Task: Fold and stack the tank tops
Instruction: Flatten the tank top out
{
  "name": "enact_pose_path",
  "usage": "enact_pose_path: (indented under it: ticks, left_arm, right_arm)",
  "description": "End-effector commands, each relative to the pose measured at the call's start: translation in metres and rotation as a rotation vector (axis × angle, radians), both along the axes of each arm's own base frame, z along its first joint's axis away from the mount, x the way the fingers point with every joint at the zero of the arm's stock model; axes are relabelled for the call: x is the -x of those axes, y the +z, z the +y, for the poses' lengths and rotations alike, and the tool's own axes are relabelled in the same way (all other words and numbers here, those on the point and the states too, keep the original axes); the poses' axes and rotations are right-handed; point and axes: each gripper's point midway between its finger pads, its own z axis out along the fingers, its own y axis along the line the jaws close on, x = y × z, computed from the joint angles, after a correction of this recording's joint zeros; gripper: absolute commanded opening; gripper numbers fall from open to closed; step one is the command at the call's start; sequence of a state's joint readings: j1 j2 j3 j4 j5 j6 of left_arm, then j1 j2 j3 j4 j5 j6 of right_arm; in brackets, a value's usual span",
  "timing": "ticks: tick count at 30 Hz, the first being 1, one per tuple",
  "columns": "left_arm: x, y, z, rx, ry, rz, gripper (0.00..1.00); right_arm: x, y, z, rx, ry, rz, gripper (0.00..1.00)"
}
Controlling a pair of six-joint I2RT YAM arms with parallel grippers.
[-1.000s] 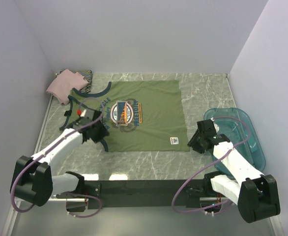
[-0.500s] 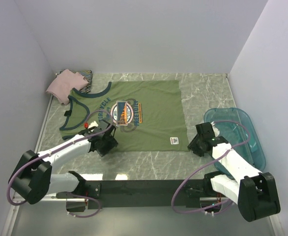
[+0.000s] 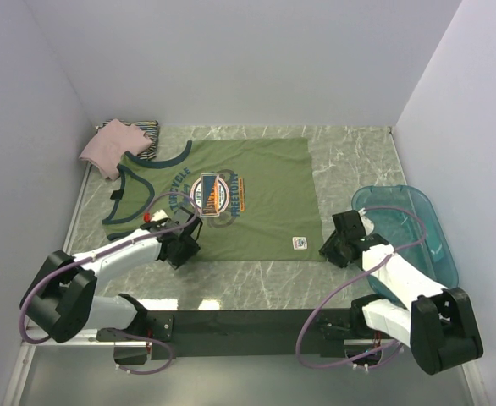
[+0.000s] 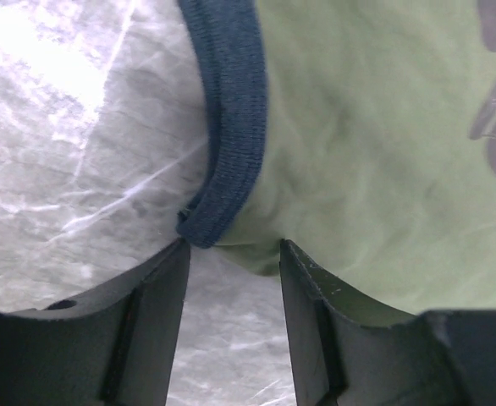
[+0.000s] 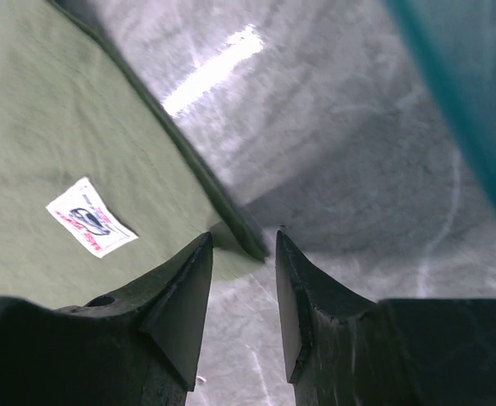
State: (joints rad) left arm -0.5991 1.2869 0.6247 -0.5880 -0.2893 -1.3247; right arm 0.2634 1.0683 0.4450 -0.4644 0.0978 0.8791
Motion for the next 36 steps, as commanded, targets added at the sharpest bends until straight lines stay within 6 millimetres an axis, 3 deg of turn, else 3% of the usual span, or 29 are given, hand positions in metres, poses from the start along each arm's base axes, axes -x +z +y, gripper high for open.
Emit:
enact_pose_path:
  ticks: [1,9,13,18,27,33,34,36]
  left_arm:
    - [-0.004,0.003,0.002,-0.013,0.031,-0.007,0.53]
    - [-0.005,0.016,0.01,-0.041,0.049,-0.038,0.53]
    - [-0.001,0.015,0.019,-0.081,0.061,-0.024,0.53]
    - [-0.002,0.01,0.014,-0.066,0.039,-0.026,0.5]
    - [0.001,0.001,0.014,-0.067,0.042,-0.005,0.42]
    - [-0.002,0.0,0.011,-0.058,0.03,-0.017,0.26]
    - [-0.005,0.0,0.009,-0.049,0.025,-0.029,0.06]
    - [-0.004,0.0,0.008,-0.042,0.025,-0.029,0.01]
  right_arm:
    - [0.002,-0.009,-0.003,0.025,-0.016,0.016,0.43]
    - [0.003,-0.014,-0.004,0.044,-0.014,0.021,0.39]
    - [0.002,-0.012,-0.007,0.056,-0.019,0.01,0.37]
    - [0.002,-0.009,-0.005,0.05,-0.006,0.012,0.36]
    - [0.004,0.004,-0.006,0.056,-0.008,0.003,0.43]
    - [0.006,0.009,-0.008,0.061,-0.023,0.0,0.46]
    - [0.008,0.008,-0.007,0.062,-0.02,0.005,0.46]
    - [0.01,0.009,-0.006,0.057,-0.021,0.007,0.46]
